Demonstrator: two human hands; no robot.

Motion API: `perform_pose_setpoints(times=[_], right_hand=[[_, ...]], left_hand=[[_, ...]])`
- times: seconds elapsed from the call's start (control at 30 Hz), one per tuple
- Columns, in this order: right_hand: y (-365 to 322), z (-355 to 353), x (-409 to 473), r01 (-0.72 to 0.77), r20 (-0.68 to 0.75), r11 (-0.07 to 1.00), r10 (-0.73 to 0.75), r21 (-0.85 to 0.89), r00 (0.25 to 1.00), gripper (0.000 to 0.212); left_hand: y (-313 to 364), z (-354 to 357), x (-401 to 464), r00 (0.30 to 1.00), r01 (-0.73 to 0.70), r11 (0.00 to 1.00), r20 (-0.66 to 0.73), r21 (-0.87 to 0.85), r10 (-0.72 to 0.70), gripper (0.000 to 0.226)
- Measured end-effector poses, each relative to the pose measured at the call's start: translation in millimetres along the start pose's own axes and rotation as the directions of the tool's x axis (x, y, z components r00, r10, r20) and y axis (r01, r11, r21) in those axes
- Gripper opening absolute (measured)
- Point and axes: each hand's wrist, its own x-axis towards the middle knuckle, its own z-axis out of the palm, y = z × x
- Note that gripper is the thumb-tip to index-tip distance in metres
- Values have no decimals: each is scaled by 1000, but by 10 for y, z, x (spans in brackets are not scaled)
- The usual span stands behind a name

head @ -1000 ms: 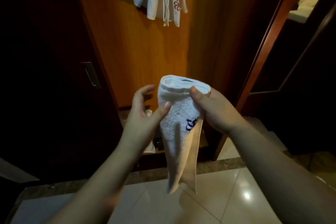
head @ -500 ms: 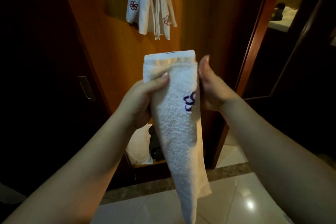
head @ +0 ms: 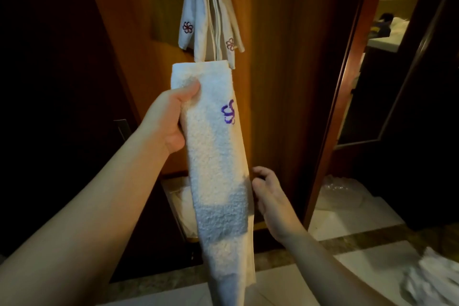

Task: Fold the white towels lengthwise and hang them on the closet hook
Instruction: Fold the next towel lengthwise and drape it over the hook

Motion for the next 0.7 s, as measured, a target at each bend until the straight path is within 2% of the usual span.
perform_pose_setpoints(times=[0.07,0.17,0.23,0.27,0.37,0.47,0.57,0.7], right_hand=[[-45,71,-64,84,0,993,-84,-85,996,61],[-148,161,-74,96,38,913,-88,-396,995,55],[-190,175,-18,142,48,840,-137,-524,989,25],[-227,176,-3,163,54,826,-160,-540,986,12],[-303,150,-8,214,72,869,-203,-447,976,30],[-346,129,-36,229,-9,916,-246,-329,969,37],[-376,146,4,260,-69,902,-301,-345,951,39],[-464,106,48,304,-53,873,-349,-382,936,37]], left_hand=[[39,-6,10,1000,-10,1000,-27,-1,10,40],[79,4,7,999,-27,1000,-37,2,27,40],[95,17,-5,998,-48,999,-33,6,48,40],[104,18,-10,998,-62,998,-22,18,62,41],[152,12,-31,994,-111,992,-6,67,111,42],[233,-4,-51,986,-164,980,-24,111,168,34],[286,6,-69,980,-199,975,-9,99,201,27],[338,30,-79,974,-226,969,-5,95,228,32]])
